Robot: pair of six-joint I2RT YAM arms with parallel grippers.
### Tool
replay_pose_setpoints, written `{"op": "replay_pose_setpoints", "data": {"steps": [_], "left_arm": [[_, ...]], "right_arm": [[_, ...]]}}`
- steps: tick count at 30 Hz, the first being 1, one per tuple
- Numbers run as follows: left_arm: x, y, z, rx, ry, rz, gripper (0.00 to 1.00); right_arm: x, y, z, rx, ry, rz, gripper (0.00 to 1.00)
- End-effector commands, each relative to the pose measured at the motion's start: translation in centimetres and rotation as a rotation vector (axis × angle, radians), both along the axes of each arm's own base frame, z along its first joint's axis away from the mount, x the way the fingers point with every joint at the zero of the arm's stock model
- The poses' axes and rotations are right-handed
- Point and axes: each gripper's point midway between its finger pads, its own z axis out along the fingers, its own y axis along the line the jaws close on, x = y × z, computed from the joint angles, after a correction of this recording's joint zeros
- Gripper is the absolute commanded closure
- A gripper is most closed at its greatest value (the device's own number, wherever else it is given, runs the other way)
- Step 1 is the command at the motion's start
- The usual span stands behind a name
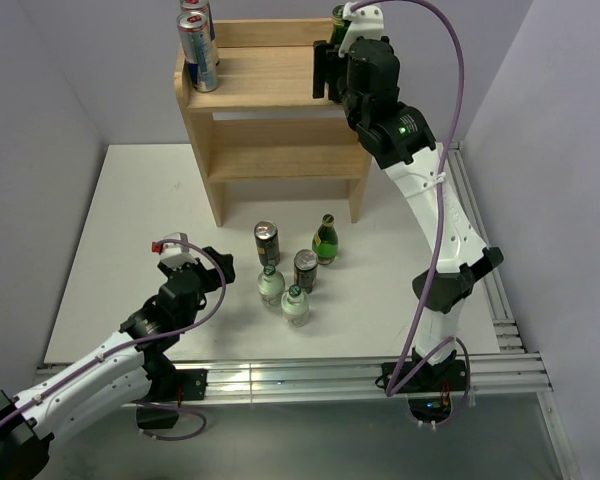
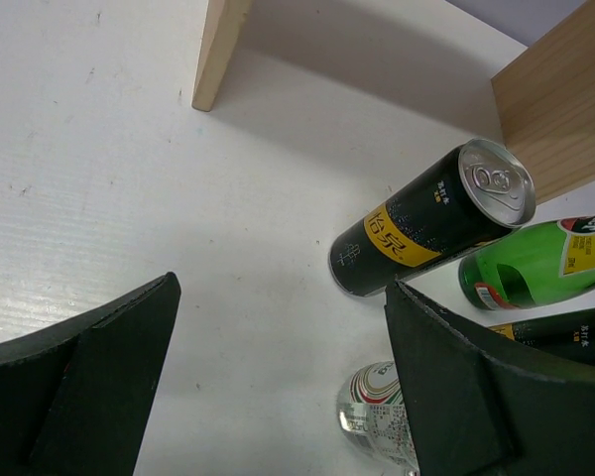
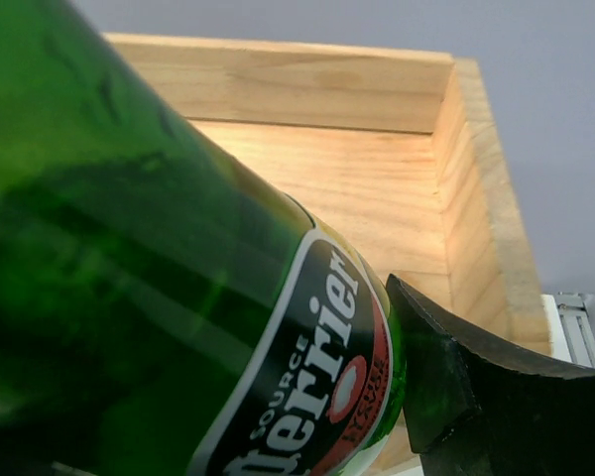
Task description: Place and organize the beverage onto the shelf
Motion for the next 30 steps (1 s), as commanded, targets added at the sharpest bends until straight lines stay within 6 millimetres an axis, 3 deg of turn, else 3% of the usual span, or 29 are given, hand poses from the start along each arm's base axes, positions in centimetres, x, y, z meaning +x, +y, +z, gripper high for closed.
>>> {"op": "replay_pose_setpoints", "data": {"steps": [1, 9, 19, 24, 30], "left_arm": [[0.2, -0.4, 0.8, -0.018, -0.035, -0.015, 0.09], [0.2, -0.4, 0.8, -0.018, -0.034, -0.016, 0.09], [0.2, -0.4, 0.7, -0.016, -0.031, -0.016, 0.09], [0.1, -0.4, 0.8, -0.018, -0.033, -0.016, 0.09], [0.1, -0.3, 0.7, -0.017, -0.033, -0.013, 0.09]], "right_arm": [[-2.3, -2.8, 9.6, 0.166, -0.264, -0.029, 1.0], [-0.2, -4.8, 7.6, 0.182, -0.229, -0.087, 1.0], [1.5, -5.8, 4.6, 0.17, -0.171, -0.132, 0.99], [1.7, -6.0, 4.1, 0.178, -0.165, -0.147, 0.34], [1.8, -6.0, 3.9, 0.174, -0.158, -0.155, 0.15]]}}
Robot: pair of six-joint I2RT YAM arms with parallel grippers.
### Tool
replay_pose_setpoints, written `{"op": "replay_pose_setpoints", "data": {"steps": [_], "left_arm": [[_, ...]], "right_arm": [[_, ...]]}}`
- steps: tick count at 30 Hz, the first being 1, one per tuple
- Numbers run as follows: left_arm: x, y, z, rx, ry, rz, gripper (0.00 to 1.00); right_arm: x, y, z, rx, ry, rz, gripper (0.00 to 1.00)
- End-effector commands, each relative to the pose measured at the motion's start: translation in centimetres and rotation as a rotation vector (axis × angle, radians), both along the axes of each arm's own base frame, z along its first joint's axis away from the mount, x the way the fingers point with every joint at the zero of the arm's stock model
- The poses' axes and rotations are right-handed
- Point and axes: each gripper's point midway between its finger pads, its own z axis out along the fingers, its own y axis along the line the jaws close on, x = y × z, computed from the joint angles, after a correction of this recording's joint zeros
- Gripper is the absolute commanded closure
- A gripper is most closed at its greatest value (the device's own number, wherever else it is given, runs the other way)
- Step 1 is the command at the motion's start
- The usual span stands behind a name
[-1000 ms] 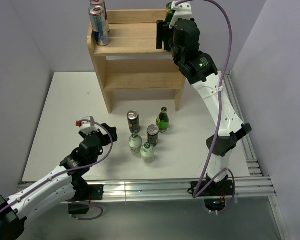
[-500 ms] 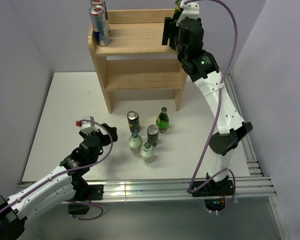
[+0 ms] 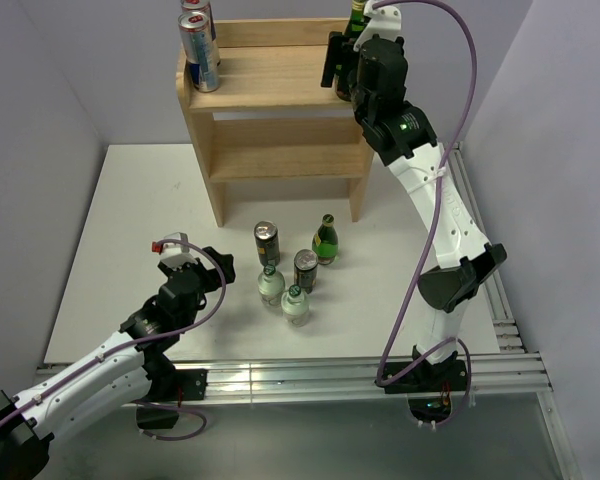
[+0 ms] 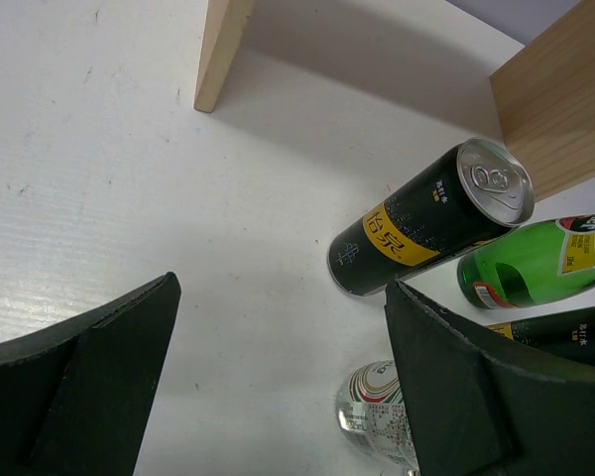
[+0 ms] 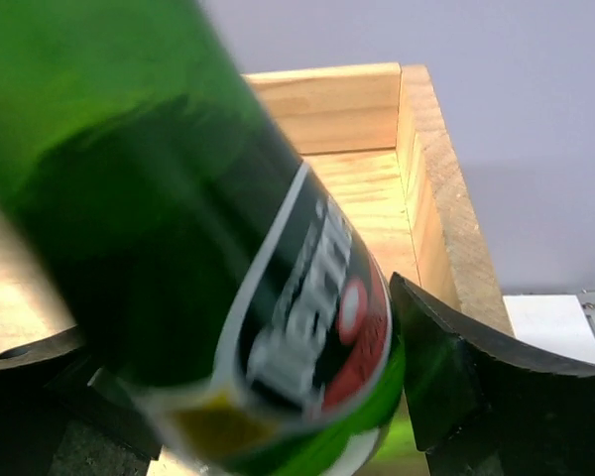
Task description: Place and organize the beverage onto the shelf
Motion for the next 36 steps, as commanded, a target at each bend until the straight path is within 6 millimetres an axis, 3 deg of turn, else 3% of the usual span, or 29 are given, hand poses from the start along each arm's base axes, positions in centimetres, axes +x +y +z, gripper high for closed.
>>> {"op": "replay_pose_setpoints", "data": {"steps": [1, 6, 17, 32, 36], "left_arm": [[0.1, -0.3, 0.7, -0.014, -0.031, -0.009, 0.09], [0.2, -0.3, 0.9, -0.017, -0.035, -0.009, 0.09], [0.2, -0.3, 0.7, -0.013, -0.03, -0.009, 0.09], [0.2, -0.4, 0.7, -0.012, -0.031, -0.012, 0.09], [0.2, -0.3, 0.7, -0.01, -0.031, -0.012, 0.09]], "right_arm": [[-1.1, -3.3, 4.2, 0.056, -0.11, -0.083, 0.14], [-1.0, -3.3, 3.8, 0.052, -0.102, -0.087, 0.0], [-1.8, -3.6, 2.8, 0.058, -0.074, -0.089, 0.0], [-7.7, -5.5, 2.6, 0.103, -0.082, -0.052, 0.0], [-7.4, -5.5, 1.5, 0.083, -0.057, -0.064, 0.0]]}}
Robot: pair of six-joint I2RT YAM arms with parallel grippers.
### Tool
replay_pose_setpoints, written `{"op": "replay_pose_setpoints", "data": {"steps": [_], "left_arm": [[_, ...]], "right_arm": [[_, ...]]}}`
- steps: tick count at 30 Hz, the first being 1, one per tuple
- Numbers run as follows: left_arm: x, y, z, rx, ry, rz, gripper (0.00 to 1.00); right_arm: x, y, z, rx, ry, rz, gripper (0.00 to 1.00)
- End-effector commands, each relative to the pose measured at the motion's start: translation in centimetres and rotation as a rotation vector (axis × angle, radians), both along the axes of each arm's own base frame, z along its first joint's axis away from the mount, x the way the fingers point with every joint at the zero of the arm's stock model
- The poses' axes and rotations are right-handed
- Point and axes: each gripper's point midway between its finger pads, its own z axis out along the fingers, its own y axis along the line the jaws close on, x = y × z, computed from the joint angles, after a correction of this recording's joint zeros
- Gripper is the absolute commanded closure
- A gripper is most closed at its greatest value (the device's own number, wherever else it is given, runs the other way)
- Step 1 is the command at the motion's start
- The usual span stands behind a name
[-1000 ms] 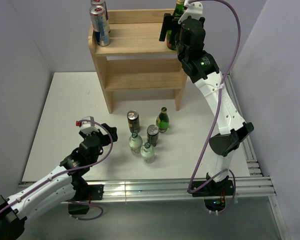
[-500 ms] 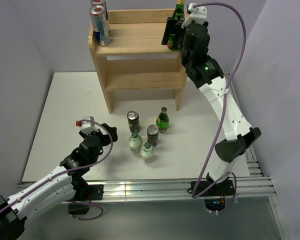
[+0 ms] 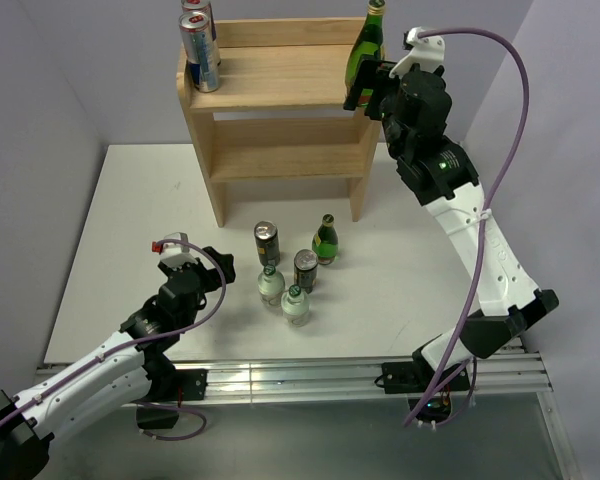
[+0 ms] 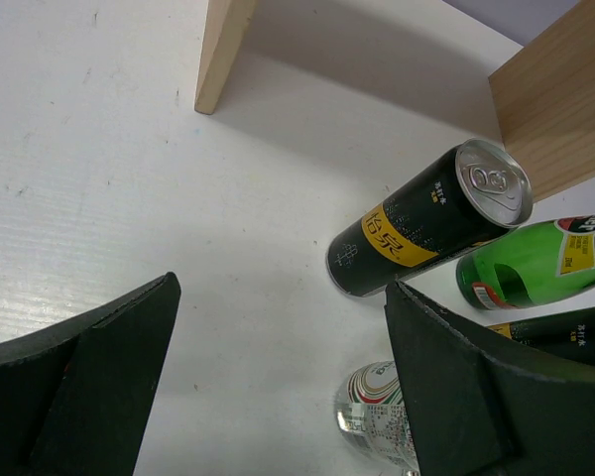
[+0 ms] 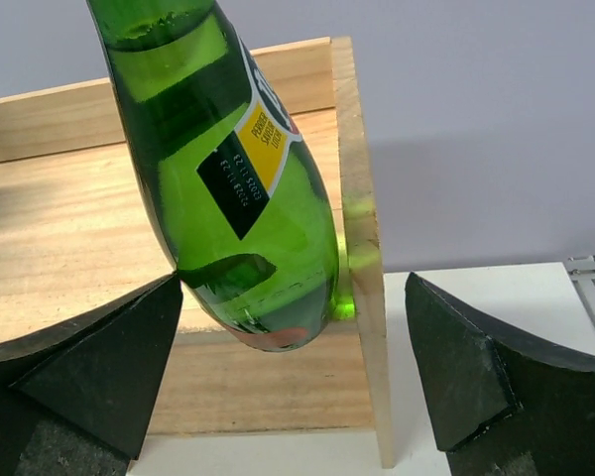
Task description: Place and organize the beverage onto the shelf
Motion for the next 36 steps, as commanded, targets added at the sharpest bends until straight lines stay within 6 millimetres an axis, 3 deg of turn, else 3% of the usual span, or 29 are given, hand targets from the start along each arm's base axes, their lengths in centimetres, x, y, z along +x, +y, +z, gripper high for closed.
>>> {"op": "replay_pose_setpoints", "data": {"steps": [1, 10, 23, 27, 30, 36], "left_arm": [[0.2, -0.3, 0.6, -0.01, -0.029, -0.012, 0.09], [0.0, -0.1, 0.8, -0.019, -0.034, -0.009, 0.09], [0.0, -0.1, 0.7, -0.016, -0.031, -0.009, 0.08], [0.0, -0.1, 0.8, -0.016, -0.031, -0.007, 0.08], [0.0, -0.1, 0.8, -0.014, -0.032, -0.008, 0.08], [0.0, -0.1, 0.8, -0.014, -0.032, -0.006, 0.08]], "right_arm": [[-0.3, -1.8, 0.7, 0.001, -0.02, -0.067, 0.0], [1.4, -1.4, -0.5, -0.024, -0.02, -0.084, 0.01], [5.8, -0.1, -1.8, -0.083, 0.002, -0.126, 0.1], [6.2, 0.2, -1.7, -0.07, 0.005, -0.127, 0.09], [6.1, 0.4, -2.0, -0.065, 0.015, -0.108, 0.0], [5.0, 0.7, -1.8, -0.061, -0.002, -0.061, 0.0]]}}
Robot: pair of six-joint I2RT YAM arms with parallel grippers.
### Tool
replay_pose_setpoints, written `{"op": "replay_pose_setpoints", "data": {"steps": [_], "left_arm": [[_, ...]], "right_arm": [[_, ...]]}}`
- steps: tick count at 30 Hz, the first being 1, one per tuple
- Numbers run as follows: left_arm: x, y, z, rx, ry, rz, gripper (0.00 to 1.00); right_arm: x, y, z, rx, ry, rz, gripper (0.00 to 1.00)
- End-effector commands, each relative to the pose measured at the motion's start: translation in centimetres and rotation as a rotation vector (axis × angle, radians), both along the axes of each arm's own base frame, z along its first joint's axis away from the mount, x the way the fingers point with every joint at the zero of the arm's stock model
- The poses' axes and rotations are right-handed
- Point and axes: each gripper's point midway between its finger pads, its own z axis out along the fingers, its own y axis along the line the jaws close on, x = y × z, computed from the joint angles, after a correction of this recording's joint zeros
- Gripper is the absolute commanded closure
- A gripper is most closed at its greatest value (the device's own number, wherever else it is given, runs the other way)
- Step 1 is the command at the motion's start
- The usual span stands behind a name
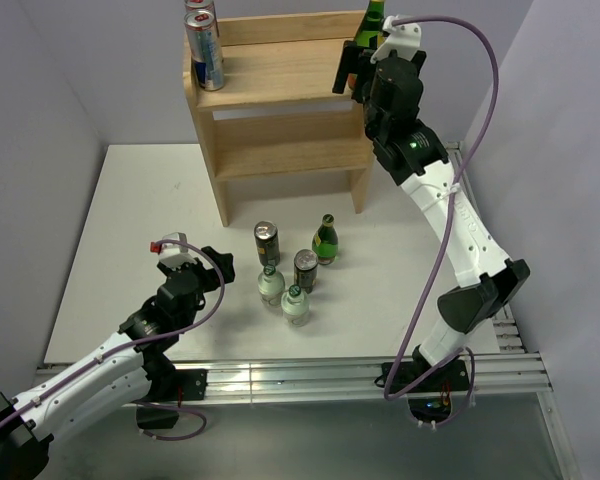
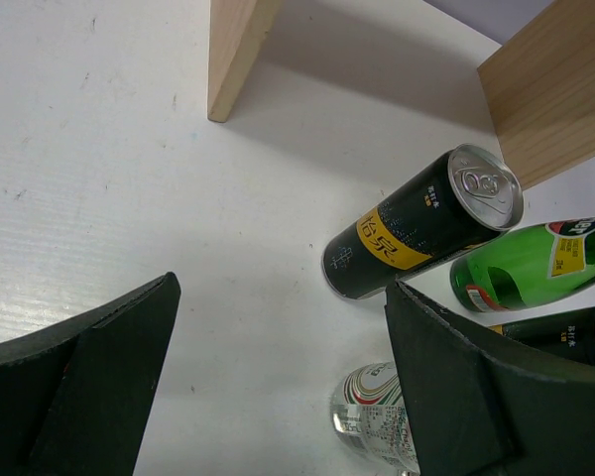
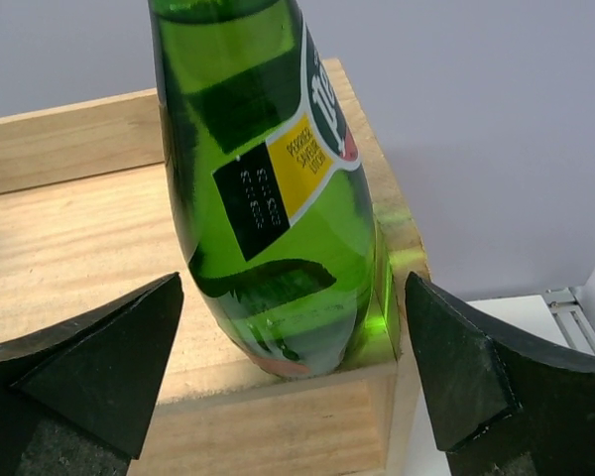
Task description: Place and organize the beverage onto the shelf
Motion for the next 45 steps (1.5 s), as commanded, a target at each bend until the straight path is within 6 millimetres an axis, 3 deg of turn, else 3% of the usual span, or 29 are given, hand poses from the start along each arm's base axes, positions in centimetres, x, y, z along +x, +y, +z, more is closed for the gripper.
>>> {"op": "replay_pose_setpoints", "data": {"steps": [1, 7, 19, 20, 22, 23, 24, 25, 26, 28, 29, 31, 32, 34, 35, 36, 37, 38, 40, 41, 42, 43, 44, 45], "left_arm": [[0.1, -0.1, 0.5, -0.009, -0.025, -0.006, 0.08], [0.1, -0.1, 0.5, -0.009, -0.024, -0.004, 0.09], [0.1, -0.1, 0.4, -0.005, -0.023, -0.005, 0.09], [0.1, -0.1, 0.5, -0.007, -0.024, -0.002, 0.08], [0.1, -0.1, 0.5, -0.009, -0.025, -0.004, 0.08], [0.1, -0.1, 0.5, -0.008, -0.024, -0.004, 0.09], [0.1, -0.1, 0.5, -0.007, -0.024, -0.003, 0.09], [0.1, -0.1, 0.4, -0.005, -0.022, -0.003, 0.09], [0.2, -0.1, 0.4, -0.004, -0.022, -0.003, 0.09], [0.1, -0.1, 0.3, -0.001, -0.019, -0.003, 0.09], [0.2, -0.2, 0.4, -0.004, -0.021, -0.003, 0.09], [0.2, -0.2, 0.4, -0.003, -0.023, -0.004, 0.09], [0.2, -0.1, 0.3, -0.001, -0.021, -0.004, 0.09], [0.2, -0.2, 0.4, -0.004, -0.021, -0.003, 0.09], [0.2, -0.2, 0.4, -0.001, -0.021, -0.002, 0.09], [0.2, -0.2, 0.4, -0.004, -0.022, -0.003, 0.09], [0.2, -0.2, 0.4, -0.004, -0.022, -0.003, 0.09], [0.2, -0.2, 0.3, -0.002, -0.021, -0.005, 0.09], [0.2, -0.2, 0.4, -0.004, -0.021, -0.006, 0.09], [0.2, -0.2, 0.4, -0.003, -0.021, -0.007, 0.09], [0.2, -0.3, 0.3, -0.002, -0.02, -0.008, 0.09], [0.2, -0.3, 0.4, -0.005, -0.022, -0.01, 0.09], [0.2, -0.3, 0.5, -0.005, -0.025, -0.008, 0.09], [0.2, -0.3, 0.4, -0.005, -0.022, -0.01, 0.09]], "right_arm": [[-0.4, 0.1, -1.2, -0.012, 0.036, 0.042, 0.0], [-2.0, 0.1, -0.3, 0.005, 0.014, 0.08, 0.0], [-3.7, 0.3, -1.0, 0.009, 0.033, 0.14, 0.0], [-3.9, 0.2, -1.8, 0.011, 0.051, 0.139, 0.0], [-5.5, -0.2, -1.1, 0.04, 0.029, 0.146, 0.0], [-5.9, -0.3, -2.5, 0.04, 0.051, 0.145, 0.0], [-6.6, -0.1, -2.7, 0.048, 0.049, 0.159, 0.0], [-8.1, -0.7, -1.6, 0.069, 0.014, 0.157, 0.0], [-8.7, -0.6, -3.0, 0.065, 0.037, 0.163, 0.0], [-11.0, -0.9, -2.3, 0.104, 0.01, 0.184, 0.0], [-11.5, -0.8, -3.8, 0.099, 0.034, 0.187, 0.0], [-13.7, -0.8, -4.0, 0.141, 0.029, 0.22, 0.0], [-14.2, -0.4, -6.2, 0.139, 0.068, 0.238, 0.0], [-16.5, 0.5, -7.0, 0.195, 0.058, 0.315, 0.0], [-16.8, 1.1, -10.4, 0.182, 0.112, 0.34, 0.0], [-17.6, 2.0, -11.7, 0.196, 0.13, 0.389, 0.0], [-18.8, 2.4, -11.7, 0.222, 0.098, 0.437, 0.0], [-19.1, 3.1, -15.7, 0.219, 0.165, 0.464, 0.0], [-20.3, 3.6, -17.5, 0.258, 0.164, 0.518, 0.0], [-20.6, 3.7, -21.1, 0.259, 0.222, 0.522, 0.0], [-21.0, 3.9, -22.5, 0.27, 0.24, 0.537, 0.0], [-21.2, 4.0, -22.5, 0.293, 0.207, 0.554, 0.0], [-21.5, 4.0, -25.4, 0.289, 0.253, 0.552, 0.0], [-21.6, 4.0, -26.4, 0.292, 0.263, 0.554, 0.0]]}}
